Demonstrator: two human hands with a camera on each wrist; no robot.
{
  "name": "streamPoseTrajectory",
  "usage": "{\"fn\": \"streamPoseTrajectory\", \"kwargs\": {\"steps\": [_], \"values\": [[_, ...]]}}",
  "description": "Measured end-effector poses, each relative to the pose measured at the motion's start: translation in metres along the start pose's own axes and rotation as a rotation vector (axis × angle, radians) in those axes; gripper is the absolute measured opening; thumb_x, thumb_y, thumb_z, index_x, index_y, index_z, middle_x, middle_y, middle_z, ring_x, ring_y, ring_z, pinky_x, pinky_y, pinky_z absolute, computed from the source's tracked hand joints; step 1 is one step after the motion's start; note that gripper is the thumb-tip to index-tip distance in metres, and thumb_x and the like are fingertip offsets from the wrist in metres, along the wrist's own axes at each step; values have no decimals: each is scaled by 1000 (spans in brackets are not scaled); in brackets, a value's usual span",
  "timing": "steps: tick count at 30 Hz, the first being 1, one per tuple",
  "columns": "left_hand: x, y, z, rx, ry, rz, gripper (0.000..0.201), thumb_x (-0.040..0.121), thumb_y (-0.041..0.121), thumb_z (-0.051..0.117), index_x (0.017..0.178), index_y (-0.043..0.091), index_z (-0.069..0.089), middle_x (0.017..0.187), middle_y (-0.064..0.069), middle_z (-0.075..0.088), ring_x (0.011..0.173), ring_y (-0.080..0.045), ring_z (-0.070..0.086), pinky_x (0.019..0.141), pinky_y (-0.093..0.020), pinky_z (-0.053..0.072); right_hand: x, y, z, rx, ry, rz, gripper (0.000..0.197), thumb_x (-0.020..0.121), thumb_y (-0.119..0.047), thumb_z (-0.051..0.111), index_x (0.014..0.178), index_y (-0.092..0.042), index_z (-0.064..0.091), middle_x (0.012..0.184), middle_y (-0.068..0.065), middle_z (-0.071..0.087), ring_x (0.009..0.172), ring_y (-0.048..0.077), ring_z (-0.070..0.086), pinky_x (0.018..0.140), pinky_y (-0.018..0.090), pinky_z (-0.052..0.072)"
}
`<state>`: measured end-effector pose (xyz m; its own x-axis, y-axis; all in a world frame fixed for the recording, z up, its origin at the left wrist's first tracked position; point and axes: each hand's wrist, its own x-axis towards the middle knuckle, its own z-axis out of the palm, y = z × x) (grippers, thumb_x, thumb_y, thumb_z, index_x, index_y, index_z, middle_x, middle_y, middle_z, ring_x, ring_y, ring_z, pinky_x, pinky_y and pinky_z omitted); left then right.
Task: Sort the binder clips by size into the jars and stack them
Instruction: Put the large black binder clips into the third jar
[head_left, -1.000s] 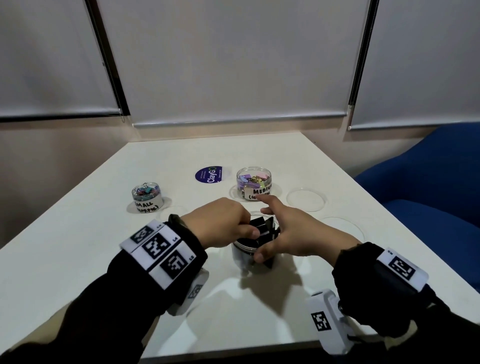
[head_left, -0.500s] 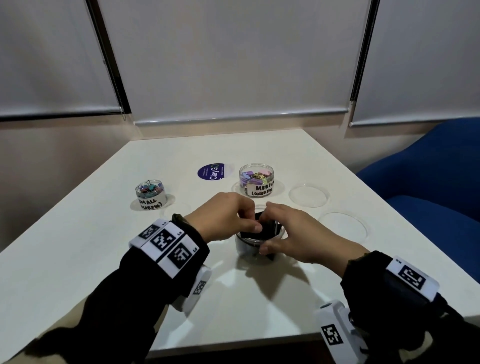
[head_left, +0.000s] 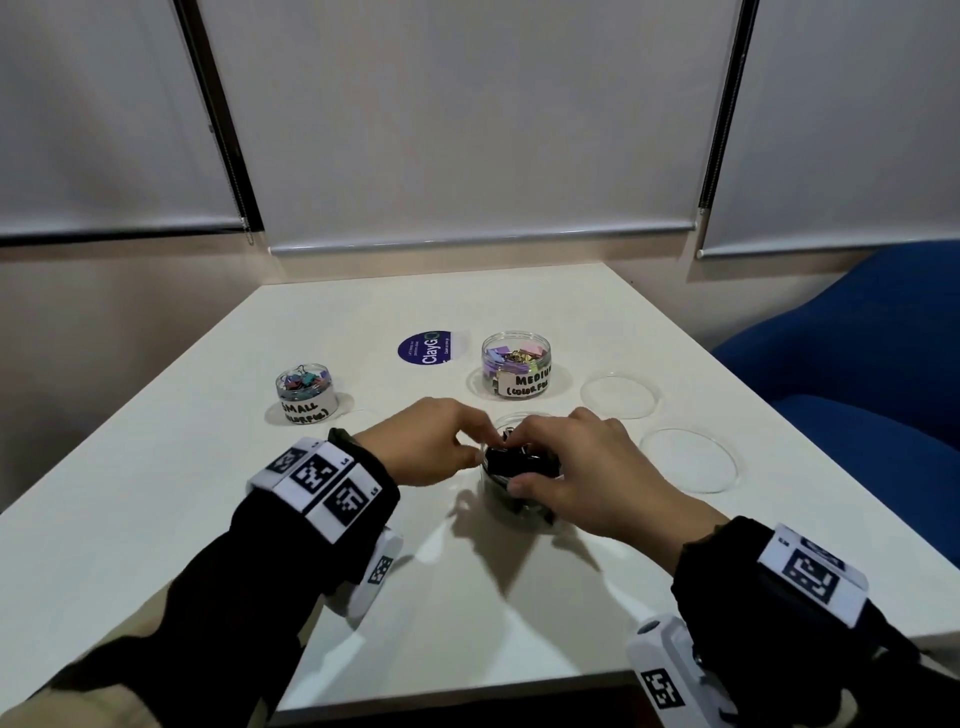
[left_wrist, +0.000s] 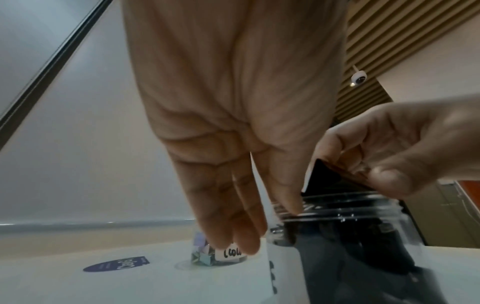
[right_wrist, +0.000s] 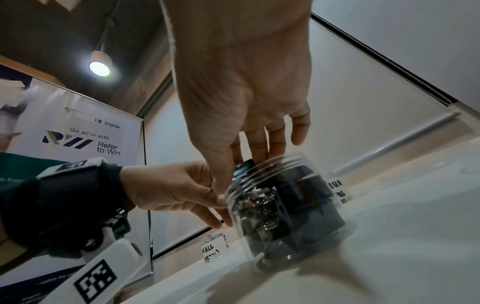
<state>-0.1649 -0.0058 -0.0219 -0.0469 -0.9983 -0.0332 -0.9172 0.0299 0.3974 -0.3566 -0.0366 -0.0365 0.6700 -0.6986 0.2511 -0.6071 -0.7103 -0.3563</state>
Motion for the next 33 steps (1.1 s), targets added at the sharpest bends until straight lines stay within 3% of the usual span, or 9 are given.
{"fn": "streamPoseTrajectory", "kwargs": {"steps": [4,7,10,14,19,22,25,29,33], "values": [[-2,-6,3,-92,49,1,21,89,20,67,107,29,72,91,17,68,86,-3,65,63,-2,37,5,2,2,102,-32,94,30,82,-42,67,110,-37,56,105,-11,65,108,15,44,95,37,34],[-4,-8,5,-118,67,10,19,86,21,71,102,30,74,78,22,67,78,3,64,59,-4,38,8,5,2,207,-44,128,26,79,-33,72,101,-34,57,93,-15,67,101,15,55,96,42,40],[-7,-10,7,-141,73,27,17,84,23,73,100,28,75,79,19,69,75,4,64,59,-4,38,9,6,3,311,-9,155,21,78,-24,72,94,-31,61,82,-15,65,91,15,60,92,46,44],[-10,-10,9,-155,92,41,21,81,22,76,100,26,71,93,13,69,73,12,61,63,-4,40,8,7,8,224,27,171,14,83,-28,68,95,-33,61,92,-10,67,97,18,57,93,42,43],[-12,-4,10,-138,94,-7,31,85,23,63,114,32,58,101,12,66,82,-2,64,72,-14,44,6,-2,5,14,9,147,19,89,-35,59,108,-33,62,106,-5,66,110,21,47,91,38,35],[-8,1,8,-87,93,-20,23,93,22,53,111,27,66,82,21,62,70,7,54,60,-5,36,8,-7,4,-72,-10,151,18,90,-33,55,106,-31,63,102,-2,64,109,23,46,84,38,30],[-5,4,4,-19,69,-25,22,96,24,53,108,23,71,71,21,58,66,9,51,57,-5,34,10,-9,5,-27,-33,196,16,88,-30,57,102,-28,65,99,0,66,103,23,53,83,36,36],[-5,5,-1,-145,-27,-96,27,96,33,49,107,23,71,94,1,72,84,-7,67,74,-23,48,7,2,2,238,8,231,9,87,-20,62,92,-26,66,94,-1,66,88,19,57,75,28,45],[-7,7,2,-30,10,-53,24,91,41,60,105,25,71,90,6,69,83,-9,61,78,-24,45,6,6,-3,186,-59,154,20,87,-11,59,83,-30,54,94,-1,63,89,22,56,81,35,48]]}}
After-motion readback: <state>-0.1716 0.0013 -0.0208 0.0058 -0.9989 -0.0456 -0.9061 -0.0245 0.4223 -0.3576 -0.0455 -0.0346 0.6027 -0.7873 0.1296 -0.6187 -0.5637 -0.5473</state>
